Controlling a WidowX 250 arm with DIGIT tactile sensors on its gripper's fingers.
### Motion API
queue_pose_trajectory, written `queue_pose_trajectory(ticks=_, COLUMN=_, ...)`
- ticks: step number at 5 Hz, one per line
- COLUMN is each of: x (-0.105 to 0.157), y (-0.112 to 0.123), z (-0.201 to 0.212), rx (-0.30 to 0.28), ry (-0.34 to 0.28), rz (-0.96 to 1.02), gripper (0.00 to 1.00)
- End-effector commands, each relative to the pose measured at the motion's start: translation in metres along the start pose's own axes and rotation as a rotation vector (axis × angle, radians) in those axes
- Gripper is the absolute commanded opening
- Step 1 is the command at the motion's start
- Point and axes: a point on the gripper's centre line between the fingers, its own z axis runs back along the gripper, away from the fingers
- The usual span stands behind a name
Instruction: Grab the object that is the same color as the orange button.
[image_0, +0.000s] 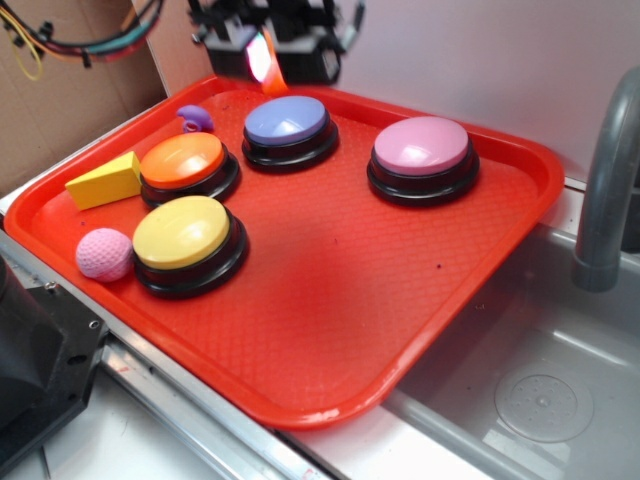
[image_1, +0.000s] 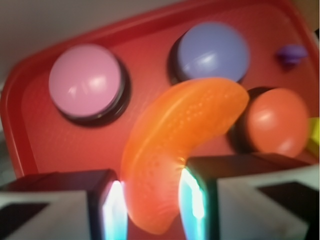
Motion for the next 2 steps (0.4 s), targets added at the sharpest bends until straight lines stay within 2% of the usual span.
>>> queue_pose_trajectory(ticks=1, x=0.0297, y=0.0503, z=0.0398, rx=-0.064, ry=0.034, rz=0.037, gripper=0.0)
queue_pose_trajectory(ticks=2, x=0.0292, y=0.0579, z=0.0439, rx=-0.045, ry=0.03, rz=0.034, gripper=0.0)
